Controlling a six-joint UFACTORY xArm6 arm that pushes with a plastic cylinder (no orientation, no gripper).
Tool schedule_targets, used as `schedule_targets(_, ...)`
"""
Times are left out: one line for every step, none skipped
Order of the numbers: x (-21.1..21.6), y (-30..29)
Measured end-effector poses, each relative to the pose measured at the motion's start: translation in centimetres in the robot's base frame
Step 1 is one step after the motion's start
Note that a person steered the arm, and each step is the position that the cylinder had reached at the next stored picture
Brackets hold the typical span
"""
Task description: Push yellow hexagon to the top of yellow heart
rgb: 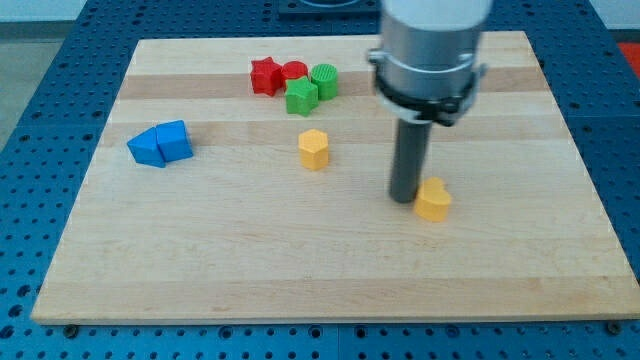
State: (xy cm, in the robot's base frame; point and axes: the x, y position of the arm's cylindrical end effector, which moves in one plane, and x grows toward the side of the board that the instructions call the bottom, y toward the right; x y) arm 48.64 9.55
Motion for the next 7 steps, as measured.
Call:
schedule_targets(0.7, -1.3)
schedule_targets(2.9, -7.1)
schedule_targets(2.8, -12.7)
schedule_targets(-1.2, -16.9)
schedule_targets(-6.1, -17.7)
schedule_targets(-8.0, -15.1)
schedule_targets(-6.8, -9.9)
